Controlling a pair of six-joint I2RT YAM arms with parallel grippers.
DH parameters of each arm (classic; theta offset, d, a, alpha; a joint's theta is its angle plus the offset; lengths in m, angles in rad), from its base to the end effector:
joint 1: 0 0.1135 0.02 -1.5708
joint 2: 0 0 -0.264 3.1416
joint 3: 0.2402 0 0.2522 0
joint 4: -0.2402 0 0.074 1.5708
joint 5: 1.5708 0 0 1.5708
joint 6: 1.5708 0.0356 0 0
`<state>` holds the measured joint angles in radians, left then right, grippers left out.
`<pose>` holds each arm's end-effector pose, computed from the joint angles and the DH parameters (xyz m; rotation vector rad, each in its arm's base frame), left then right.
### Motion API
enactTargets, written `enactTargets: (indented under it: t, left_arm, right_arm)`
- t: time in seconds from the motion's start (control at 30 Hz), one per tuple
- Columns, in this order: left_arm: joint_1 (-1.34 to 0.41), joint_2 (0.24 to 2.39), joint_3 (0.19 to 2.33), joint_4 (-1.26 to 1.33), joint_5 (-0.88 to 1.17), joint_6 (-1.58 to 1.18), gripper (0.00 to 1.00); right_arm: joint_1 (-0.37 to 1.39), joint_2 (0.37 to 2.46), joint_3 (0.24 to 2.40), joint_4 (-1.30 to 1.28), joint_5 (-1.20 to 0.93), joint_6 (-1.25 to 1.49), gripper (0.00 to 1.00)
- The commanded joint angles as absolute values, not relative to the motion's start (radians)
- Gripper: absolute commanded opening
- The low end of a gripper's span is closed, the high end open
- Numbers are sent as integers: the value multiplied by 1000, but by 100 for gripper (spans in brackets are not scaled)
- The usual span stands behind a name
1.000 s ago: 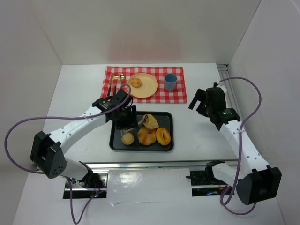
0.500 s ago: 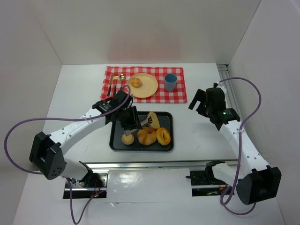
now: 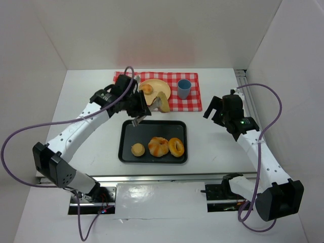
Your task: Place the bread
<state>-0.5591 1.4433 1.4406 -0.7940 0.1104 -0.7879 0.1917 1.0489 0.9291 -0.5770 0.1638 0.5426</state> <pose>0.2590 -0.1667 0.3565 -0.2295 2.4911 -0.7439 0.2195 0.0367 0.3026 0.4805 2.2131 0.2061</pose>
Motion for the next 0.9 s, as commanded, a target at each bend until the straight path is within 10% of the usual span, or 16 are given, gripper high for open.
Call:
enactTargets:
  t: [0.0,0.4,0.6,0.87]
  left_arm:
    - [-497,1540,1563,-765,71,-720,0]
    - [-330,1966,1859,-565,184,-709,2]
    - [-330,2028,1948,-577,164,-689,52]
    - [-330,1913,1927,-610,108,-641,74]
  right_arm:
    - [186,1025,939,-557,155,549,100]
    - [186,1048,928,-575,175,538,100]
    - [186,1069,948,-575,184,538,100]
    - [186,1078,957,-575,175,548,100]
